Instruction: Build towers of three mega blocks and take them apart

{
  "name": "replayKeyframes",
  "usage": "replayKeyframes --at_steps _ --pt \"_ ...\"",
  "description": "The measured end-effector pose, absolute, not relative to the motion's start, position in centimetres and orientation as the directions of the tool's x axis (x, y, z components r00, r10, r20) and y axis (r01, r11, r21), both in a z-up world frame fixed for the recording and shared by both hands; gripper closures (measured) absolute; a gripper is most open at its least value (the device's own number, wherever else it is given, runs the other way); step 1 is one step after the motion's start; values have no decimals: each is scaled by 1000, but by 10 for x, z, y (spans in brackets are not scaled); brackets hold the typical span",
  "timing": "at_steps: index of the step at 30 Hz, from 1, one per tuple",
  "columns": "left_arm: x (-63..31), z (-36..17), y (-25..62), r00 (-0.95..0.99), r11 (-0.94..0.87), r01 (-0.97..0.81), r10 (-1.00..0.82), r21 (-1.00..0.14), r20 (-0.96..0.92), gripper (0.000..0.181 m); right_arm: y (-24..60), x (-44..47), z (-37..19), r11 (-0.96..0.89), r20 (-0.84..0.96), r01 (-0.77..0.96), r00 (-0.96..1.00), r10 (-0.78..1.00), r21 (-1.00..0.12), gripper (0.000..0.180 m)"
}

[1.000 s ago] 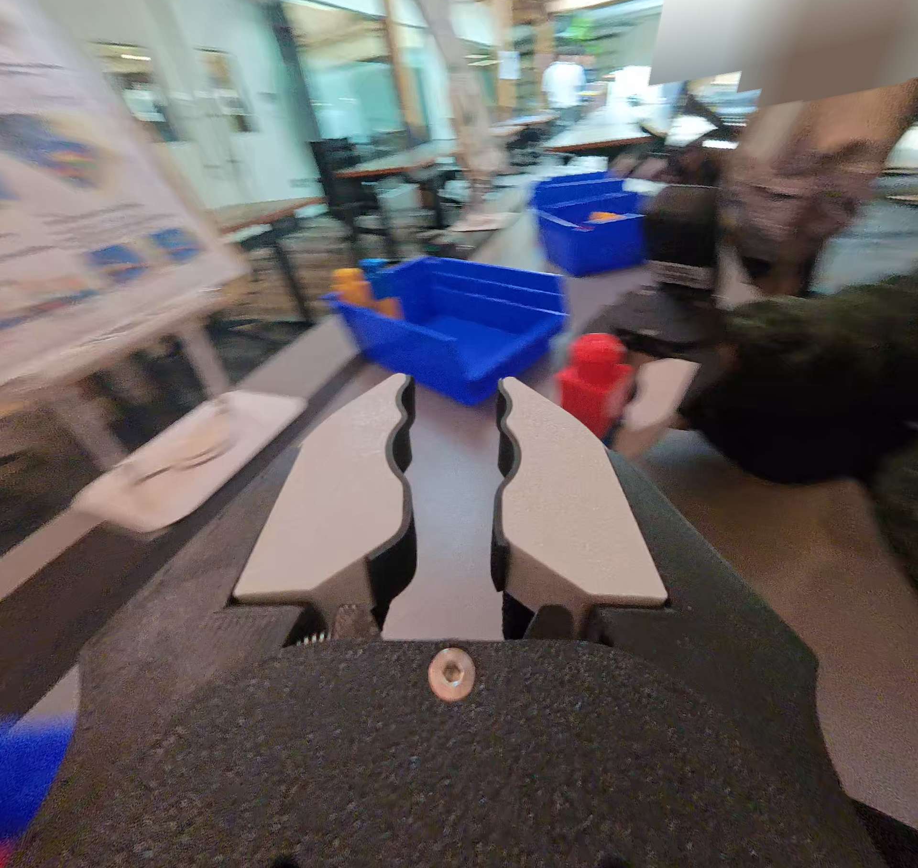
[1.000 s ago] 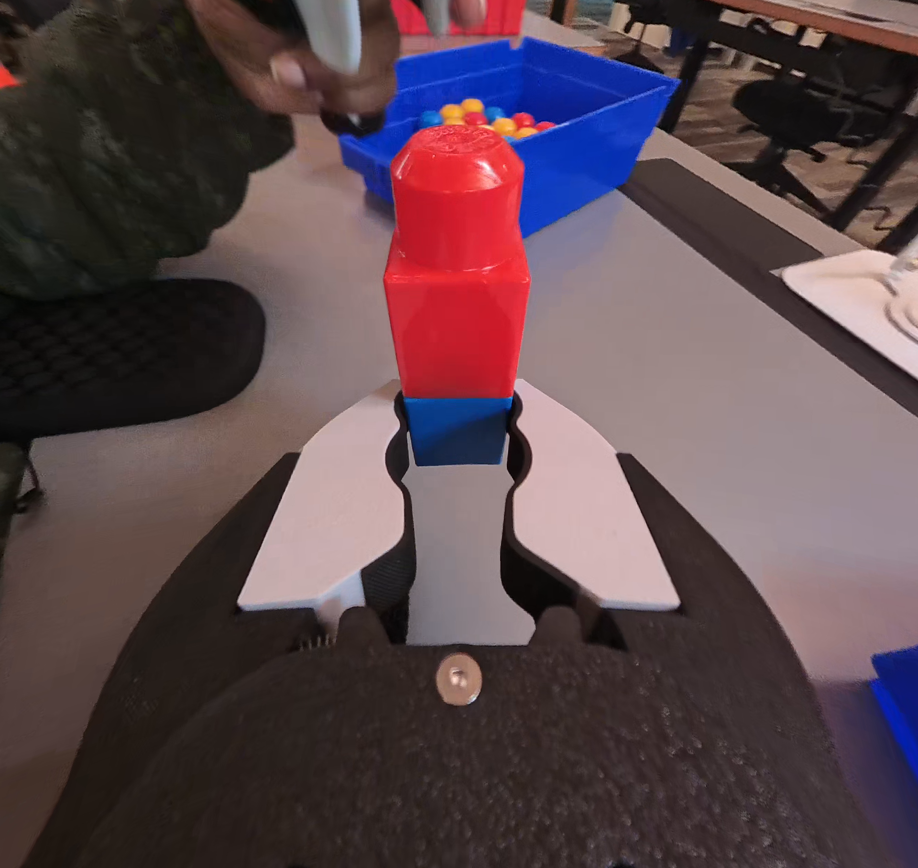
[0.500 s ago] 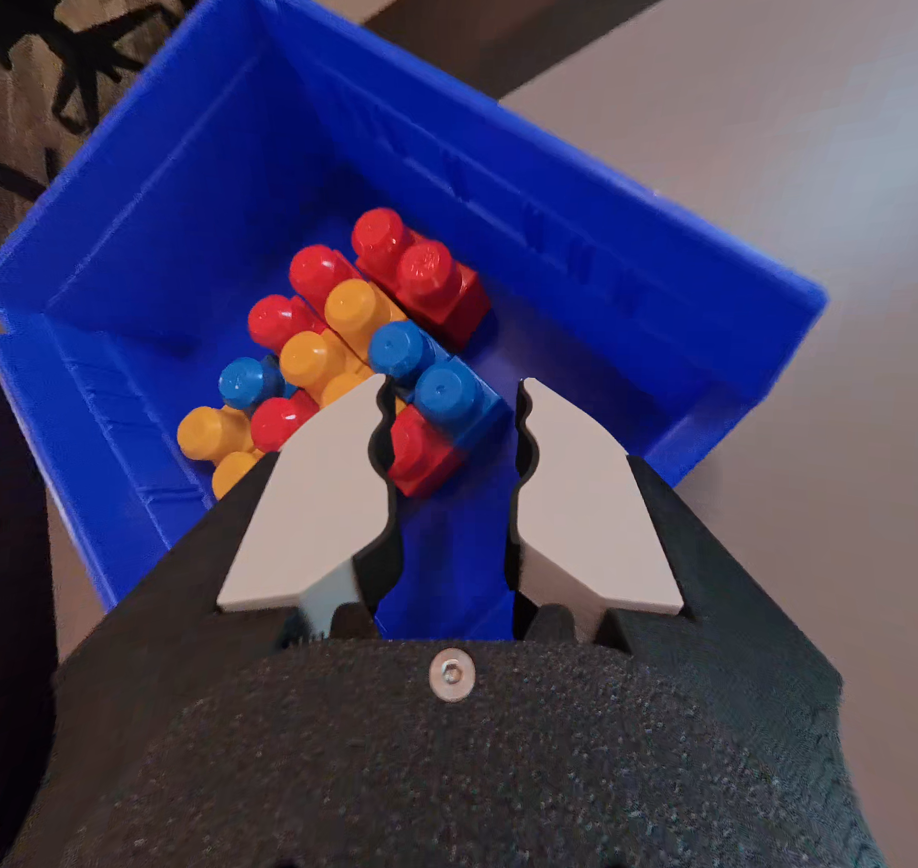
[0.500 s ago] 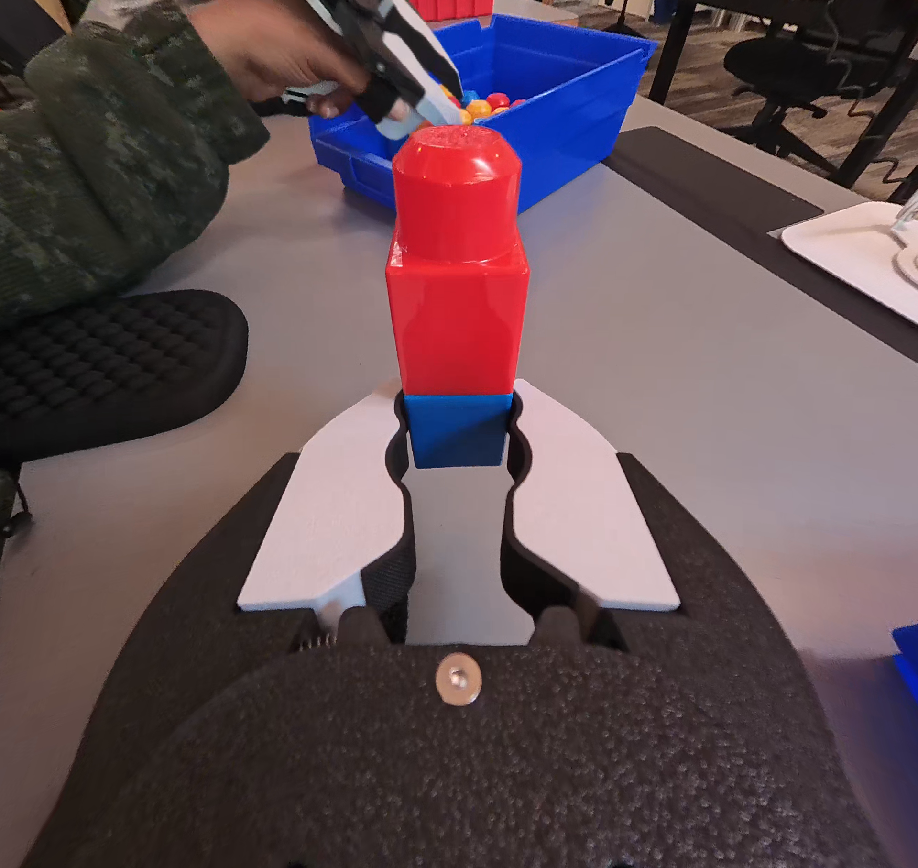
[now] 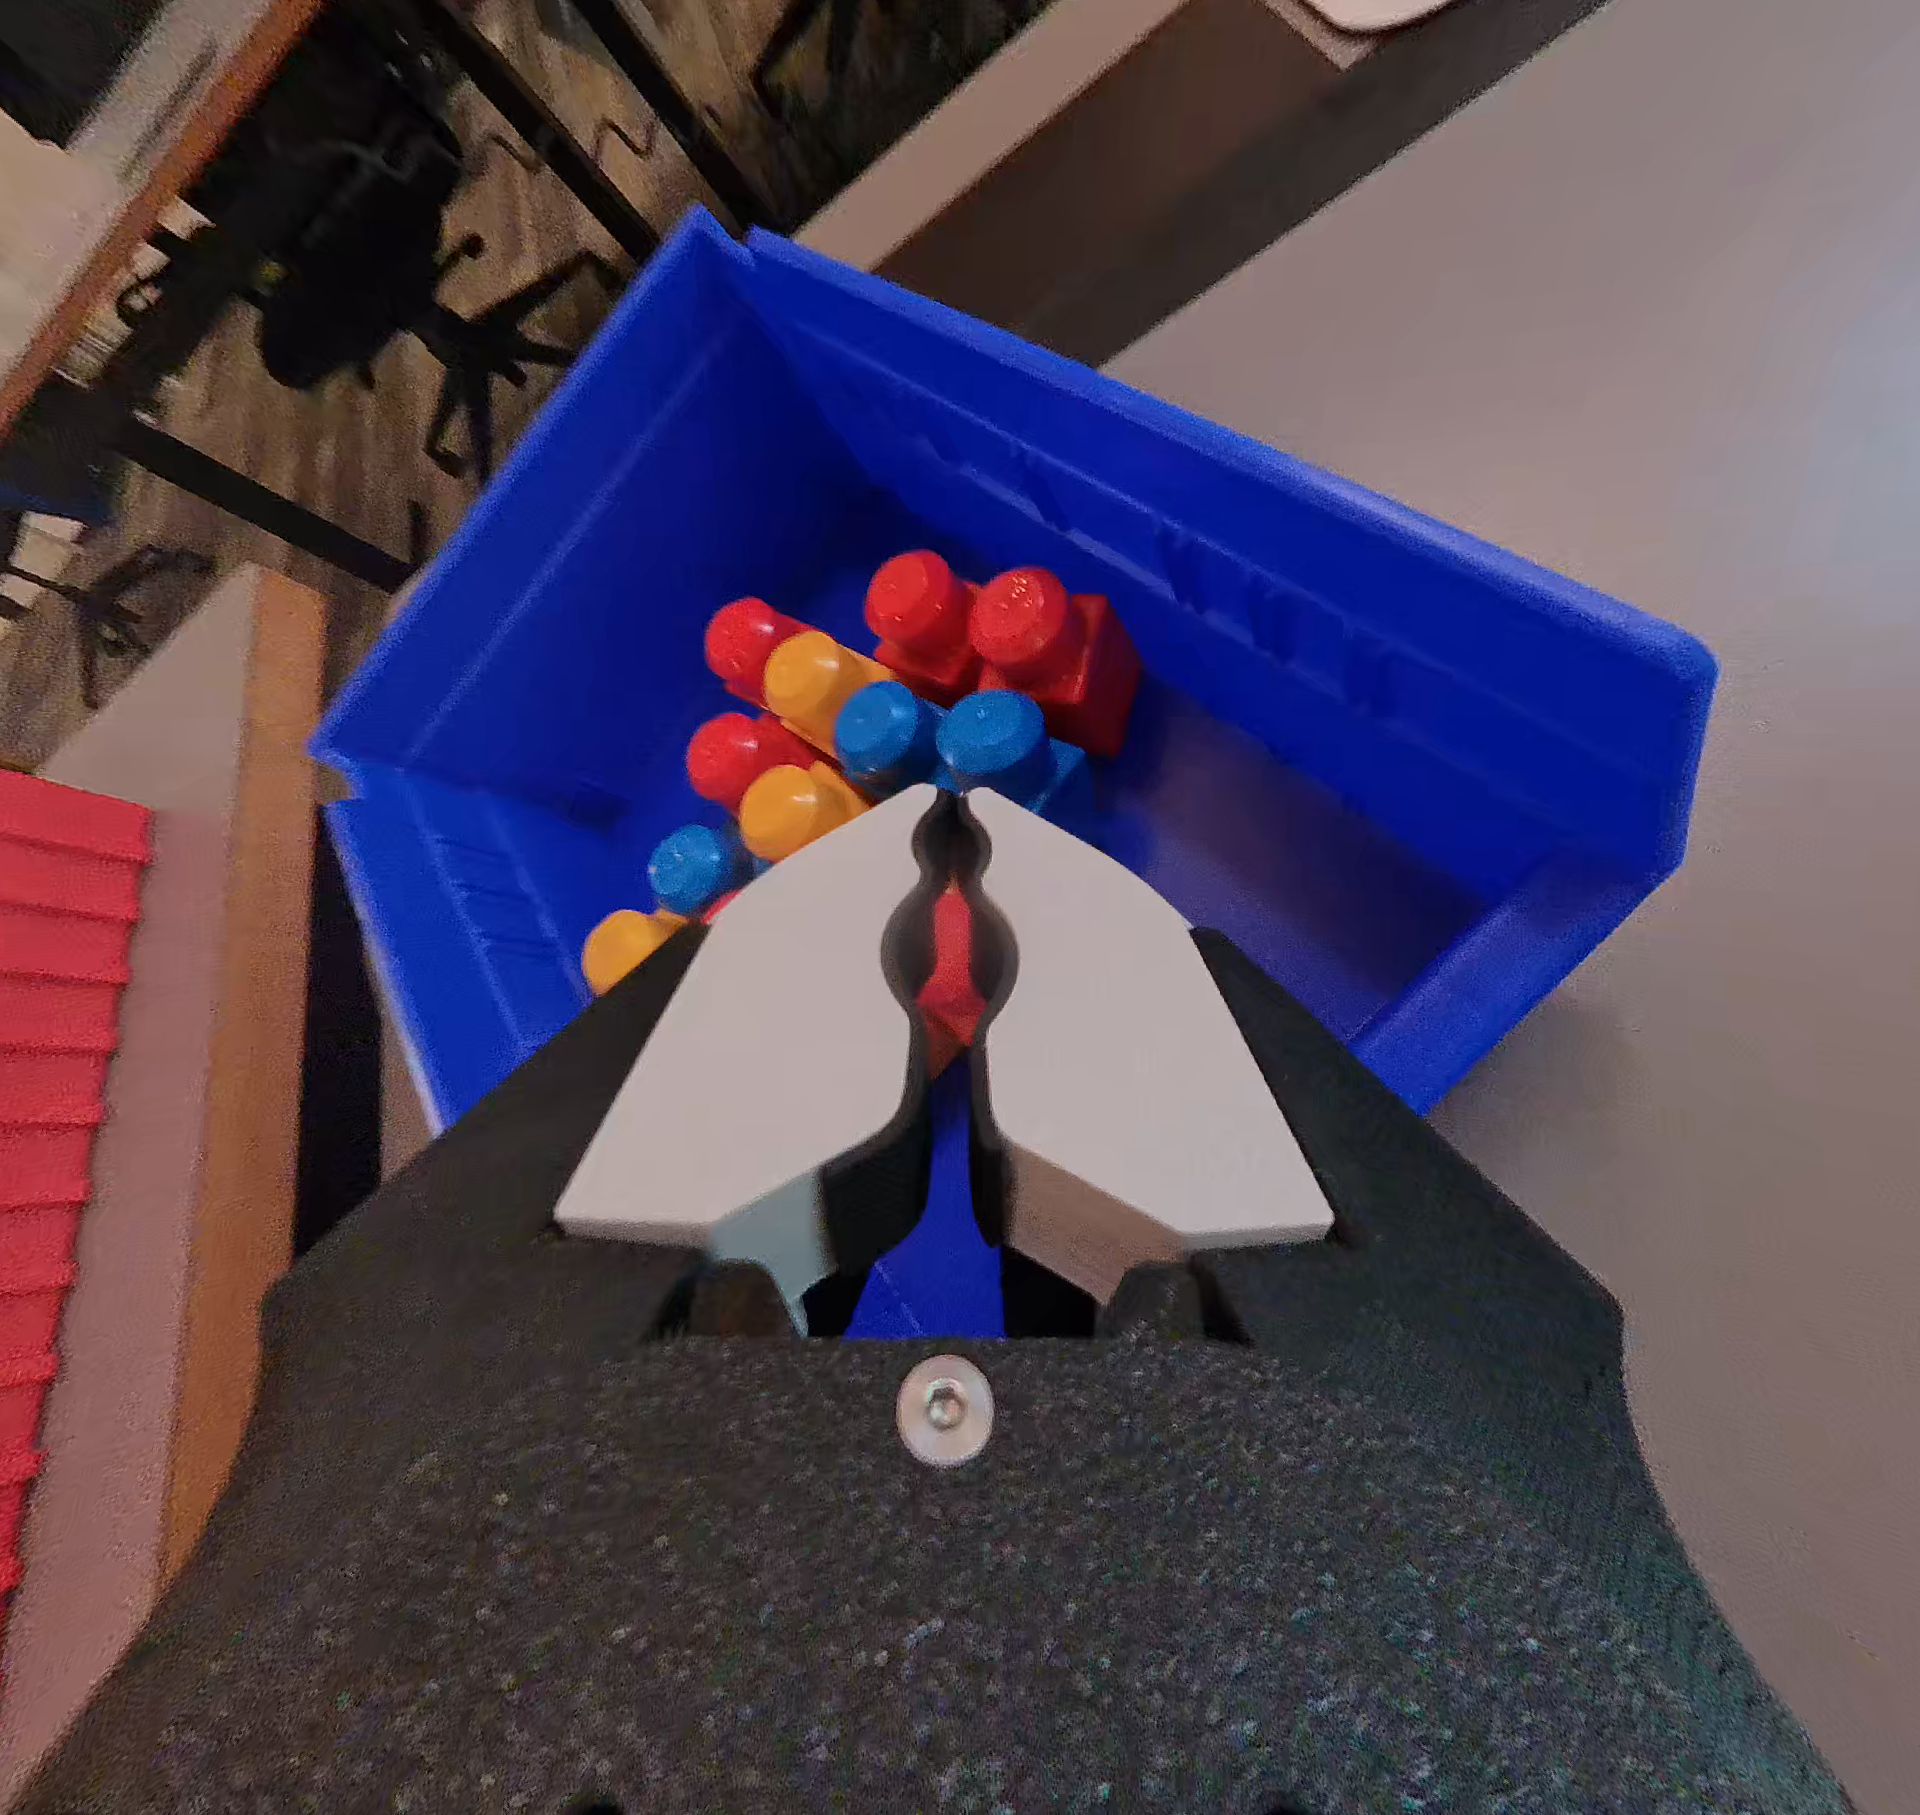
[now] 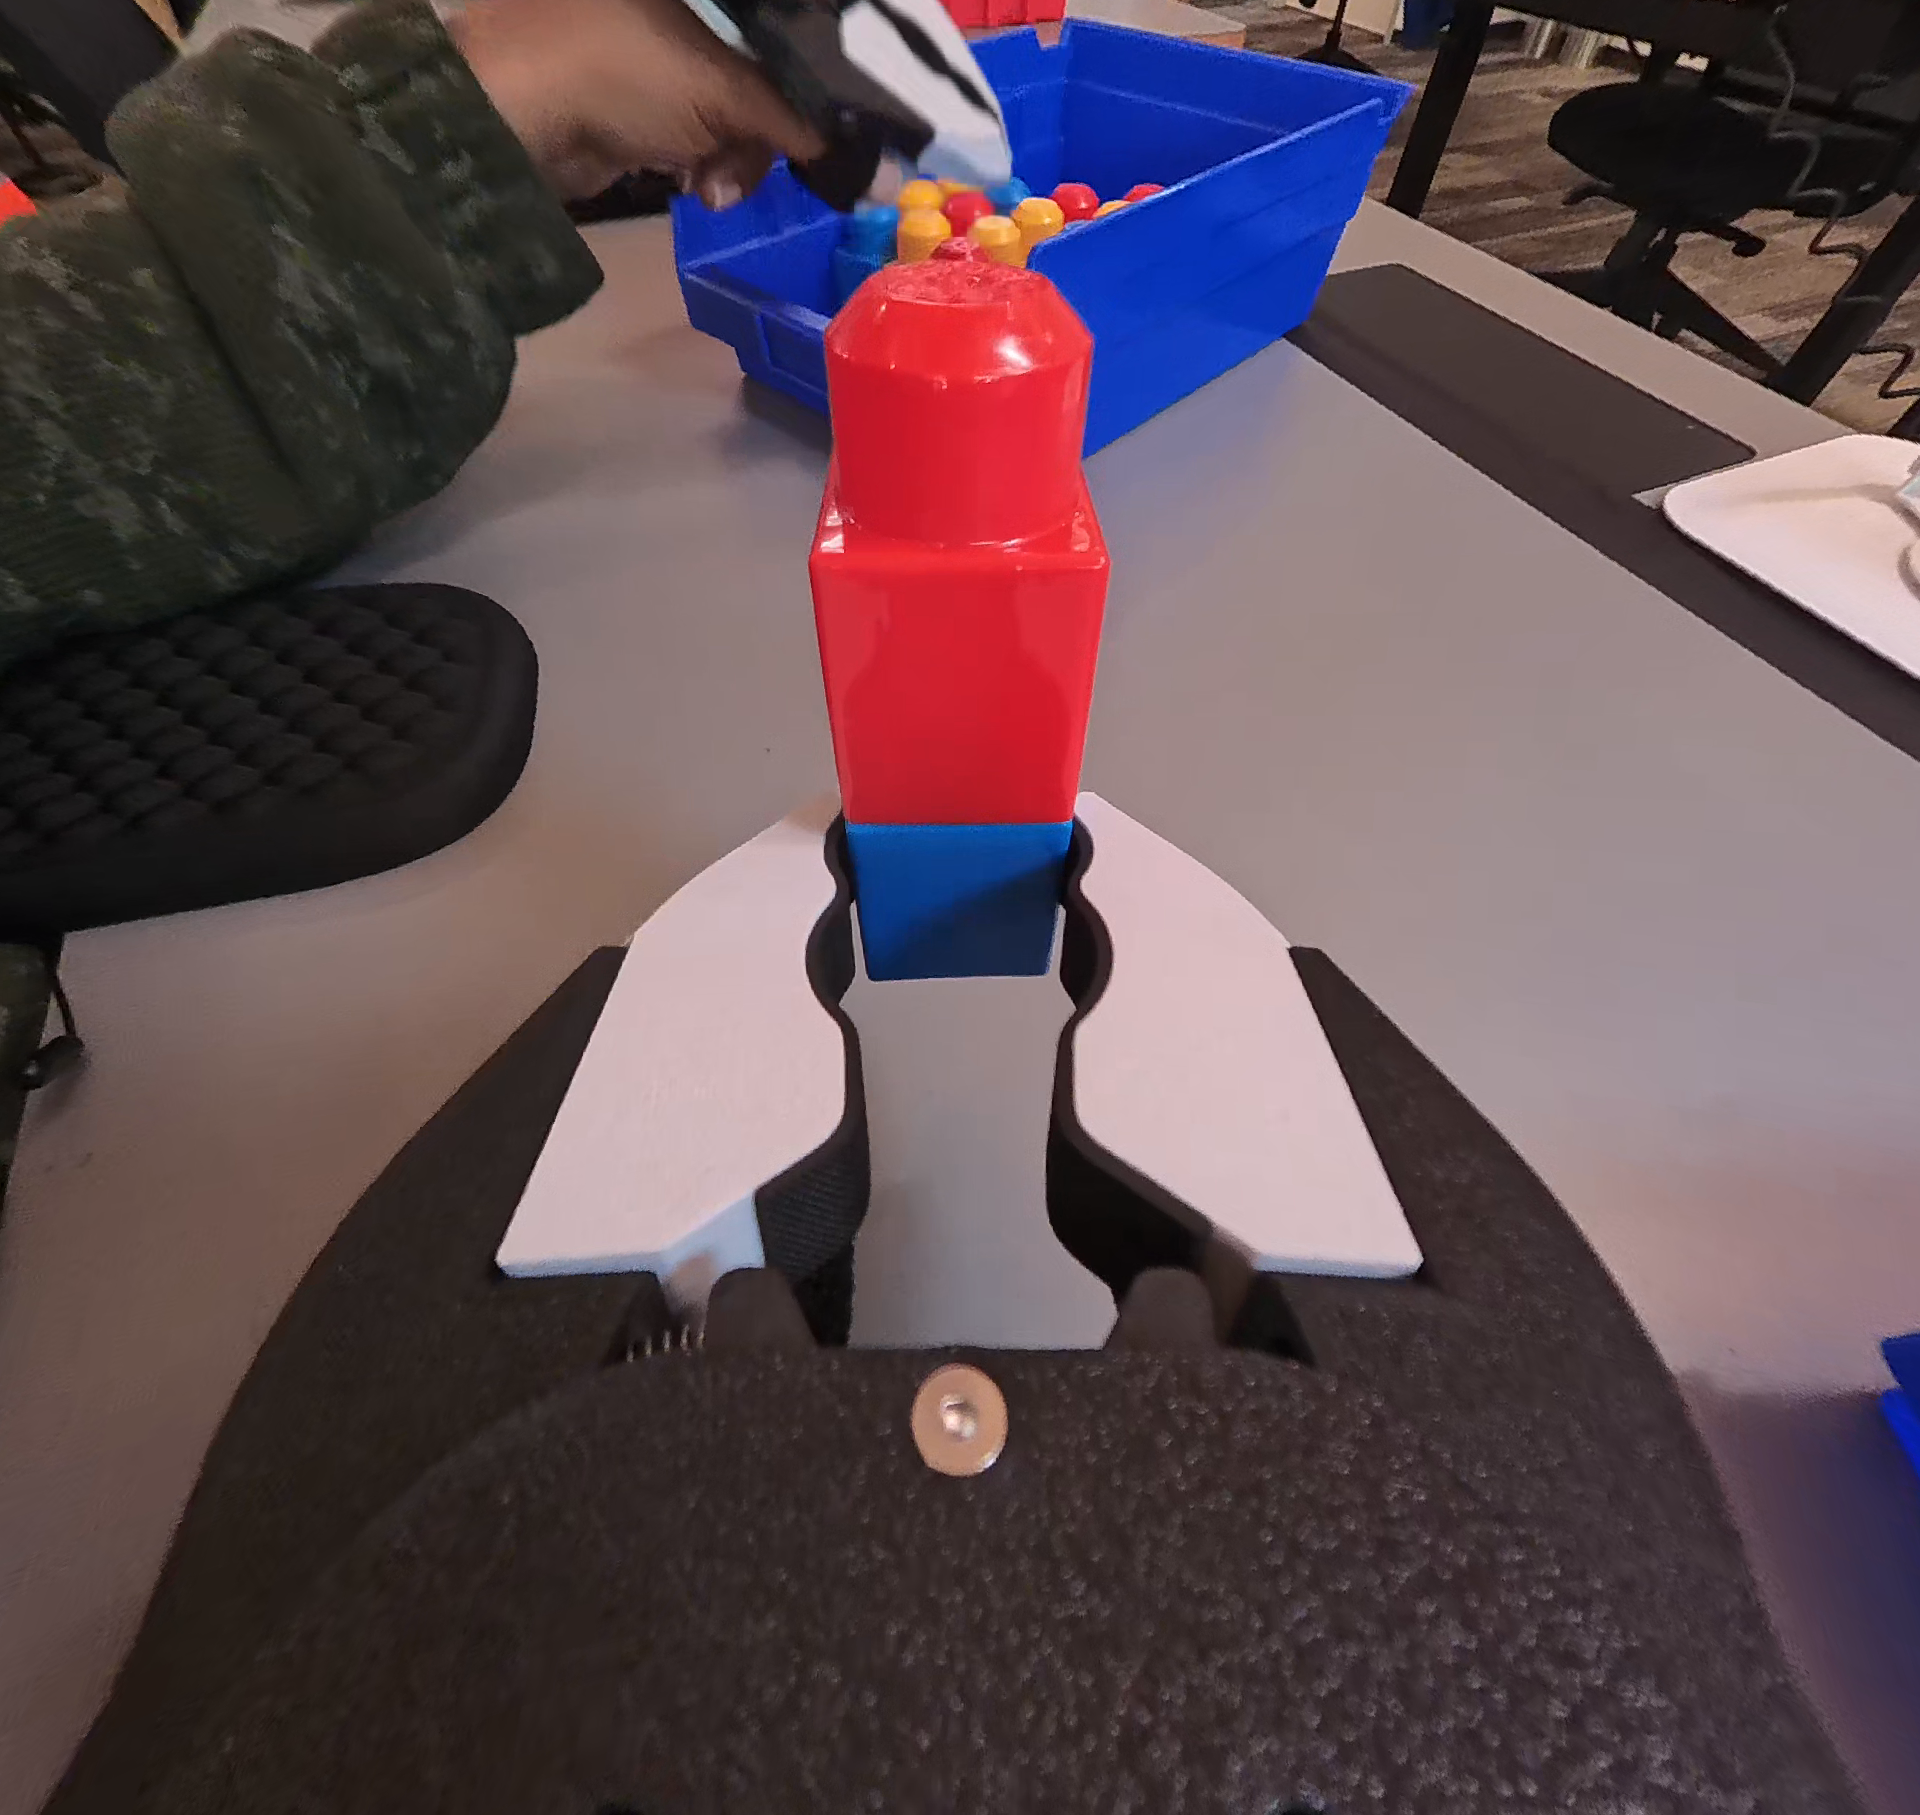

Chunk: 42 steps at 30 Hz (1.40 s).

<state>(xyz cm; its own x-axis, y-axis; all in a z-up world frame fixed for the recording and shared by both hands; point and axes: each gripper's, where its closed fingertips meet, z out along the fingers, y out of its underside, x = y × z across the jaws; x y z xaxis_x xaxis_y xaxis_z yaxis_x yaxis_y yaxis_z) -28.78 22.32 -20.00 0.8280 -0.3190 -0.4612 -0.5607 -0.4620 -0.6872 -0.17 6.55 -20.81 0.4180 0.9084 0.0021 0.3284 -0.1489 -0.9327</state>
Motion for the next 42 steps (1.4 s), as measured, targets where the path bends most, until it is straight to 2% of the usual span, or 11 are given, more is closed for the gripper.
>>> replayKeyframes --at_steps 3,11,15,21,23,26,30,33,35,38,42 --pt "-285 -193 220 814 -431 -581 -342 -691 -471 180 65 -4 -212 -154 -1 338 411 911 -928 143" --pt "-291 -229 238 801 -518 -599 -376 -611 -466 146 64 -6 -216 -168 -17 342 405 914 -925 143" --pt "-302 -241 249 720 -577 -686 -449 -443 -529 133 63 -6 -220 -180 -27 355 395 918 -918 143" --pt "-307 -268 248 592 -603 -782 -642 -156 -487 137 61 -6 -224 -194 -45 367 377 925 -910 143" --pt "-306 -268 251 556 -579 -805 -658 -132 -507 138 61 -5 -227 -203 -55 371 372 927 -906 143" --pt "-302 -258 251 554 -558 -812 -640 -174 -532 145 61 -4 -227 -200 -50 374 372 927 -906 143" --pt "-294 -228 246 569 -496 -813 -568 -305 -594 145 61 -4 -227 -199 -48 374 375 926 -906 143" --pt "-268 -191 229 617 -391 -786 -542 -479 -570 145 62 -4 -230 -191 -29 390 385 923 -901 143" --pt "-226 -165 204 620 -251 -732 -630 -634 -467 145 64 -3 -233 -181 -3 415 394 919 -892 143" --pt "-152 -143 141 424 -47 -613 -862 -788 -278 146 63 -1 -245 -153 63 507 383 921 -848 143" --pt "-94 -156 73 85 148 -593 -966 -792 -244 146 61 2 -262 -60 237 669 344 908 -741 143"
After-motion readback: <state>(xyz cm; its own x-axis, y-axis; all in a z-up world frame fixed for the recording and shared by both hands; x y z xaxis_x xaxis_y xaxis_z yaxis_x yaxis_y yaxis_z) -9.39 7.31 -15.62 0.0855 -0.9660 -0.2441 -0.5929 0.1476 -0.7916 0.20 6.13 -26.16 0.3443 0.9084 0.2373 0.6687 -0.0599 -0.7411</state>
